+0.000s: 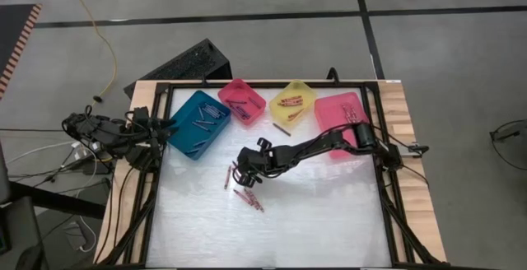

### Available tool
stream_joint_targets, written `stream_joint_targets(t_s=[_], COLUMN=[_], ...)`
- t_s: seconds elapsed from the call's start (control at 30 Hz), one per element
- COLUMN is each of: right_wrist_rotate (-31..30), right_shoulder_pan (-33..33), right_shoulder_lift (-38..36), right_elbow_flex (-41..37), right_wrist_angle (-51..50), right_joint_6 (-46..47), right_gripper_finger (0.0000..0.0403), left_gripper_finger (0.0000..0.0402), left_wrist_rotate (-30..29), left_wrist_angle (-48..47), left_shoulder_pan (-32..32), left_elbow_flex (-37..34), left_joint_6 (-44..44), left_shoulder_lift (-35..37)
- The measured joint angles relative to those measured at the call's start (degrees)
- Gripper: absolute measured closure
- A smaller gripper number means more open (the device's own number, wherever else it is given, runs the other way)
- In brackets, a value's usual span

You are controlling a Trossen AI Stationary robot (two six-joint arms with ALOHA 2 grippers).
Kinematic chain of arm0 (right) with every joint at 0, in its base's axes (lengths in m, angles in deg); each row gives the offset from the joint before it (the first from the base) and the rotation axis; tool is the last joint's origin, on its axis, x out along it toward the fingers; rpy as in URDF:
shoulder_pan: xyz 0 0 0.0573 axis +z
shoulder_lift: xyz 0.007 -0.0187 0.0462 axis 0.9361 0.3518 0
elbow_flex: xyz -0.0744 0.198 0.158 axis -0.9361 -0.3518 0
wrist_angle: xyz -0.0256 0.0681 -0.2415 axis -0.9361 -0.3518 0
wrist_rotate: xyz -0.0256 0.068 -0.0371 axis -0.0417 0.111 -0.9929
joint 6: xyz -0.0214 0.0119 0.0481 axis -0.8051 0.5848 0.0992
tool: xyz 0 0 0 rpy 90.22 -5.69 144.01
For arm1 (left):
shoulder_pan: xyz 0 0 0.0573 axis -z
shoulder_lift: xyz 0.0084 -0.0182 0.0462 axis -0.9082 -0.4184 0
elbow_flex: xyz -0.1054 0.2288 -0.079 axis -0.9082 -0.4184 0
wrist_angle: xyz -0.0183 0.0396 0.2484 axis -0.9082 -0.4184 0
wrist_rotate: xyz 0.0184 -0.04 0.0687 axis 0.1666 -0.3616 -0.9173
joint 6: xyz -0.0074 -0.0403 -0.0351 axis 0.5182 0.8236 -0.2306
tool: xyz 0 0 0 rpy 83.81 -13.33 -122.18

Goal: Sort crayons
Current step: Put the red crayon into the yellow bin

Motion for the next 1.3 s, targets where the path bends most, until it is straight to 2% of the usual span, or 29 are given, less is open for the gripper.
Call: stream_joint_targets(t_s=[0.27,0.43,0.63,0.8,1.03,1.3], right_wrist_rotate=[0.49,3.12,0.58,1.49,2.08,2.10], right_shoulder_pan=[-0.30,-0.34,-1.06,-2.13,-2.16,-3.39], right_shoulder_lift=[-1.84,-1.26,-1.23,-1.20,-1.93,-1.25], right_elbow_flex=[0.01,0.02,-1.75,-1.99,-1.36,-1.42], right_wrist_angle=[-2.05,-2.78,-2.76,-2.42,-2.67,-4.22], right_joint_6=[-3.48,-3.54,-3.44,-5.51,-9.21,-8.92], right_gripper_finger=[0.0337,0.0337,0.0337,0.0333,0.0307,0.0275], left_gripper_finger=[0.0256,0.0256,0.0256,0.0256,0.0256,0.0256], left_wrist_rotate=[-0.02,0.00,0.00,0.00,-0.06,-0.20], left_wrist_angle=[0.00,0.01,-0.01,0.01,0.01,0.00], left_shoulder_pan=[-0.01,0.01,0.01,-0.01,-0.01,-0.01], left_elbow_flex=[0.00,0.00,0.00,0.00,0.00,0.00], left_joint_6=[0.00,0.00,0.00,0.00,0.00,0.00], left_shoulder_lift=[0.00,0.00,0.00,0.00,0.02,0.02])
